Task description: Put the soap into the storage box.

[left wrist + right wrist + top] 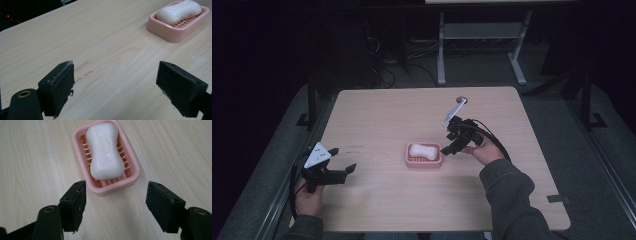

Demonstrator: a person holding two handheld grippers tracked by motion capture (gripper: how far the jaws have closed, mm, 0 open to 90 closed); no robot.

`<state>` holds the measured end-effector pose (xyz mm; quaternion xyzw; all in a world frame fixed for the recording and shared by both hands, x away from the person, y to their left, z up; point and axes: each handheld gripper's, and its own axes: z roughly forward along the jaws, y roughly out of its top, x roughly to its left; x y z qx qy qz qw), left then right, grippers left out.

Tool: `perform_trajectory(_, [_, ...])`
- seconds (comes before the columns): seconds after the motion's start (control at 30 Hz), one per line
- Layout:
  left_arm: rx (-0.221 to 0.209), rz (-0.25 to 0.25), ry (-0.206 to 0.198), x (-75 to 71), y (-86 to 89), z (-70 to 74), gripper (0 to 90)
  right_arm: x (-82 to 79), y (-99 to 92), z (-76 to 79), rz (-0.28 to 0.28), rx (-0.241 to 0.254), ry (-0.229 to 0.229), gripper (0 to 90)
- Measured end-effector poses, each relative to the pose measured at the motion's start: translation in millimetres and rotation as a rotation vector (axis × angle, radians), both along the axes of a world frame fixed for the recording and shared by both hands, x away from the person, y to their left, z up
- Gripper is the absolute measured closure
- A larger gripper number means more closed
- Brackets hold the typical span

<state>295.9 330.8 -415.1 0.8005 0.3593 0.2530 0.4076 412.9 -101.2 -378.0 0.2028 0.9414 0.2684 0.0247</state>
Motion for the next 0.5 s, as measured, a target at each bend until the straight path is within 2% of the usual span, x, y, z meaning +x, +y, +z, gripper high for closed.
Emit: perform_trajectory(0.5, [0.002,0.001,0.0,0.1,-0.3,-0.4,14.5,-8.0,-13.0,8.3,-0.014,-0.004,-0.018,31.5])
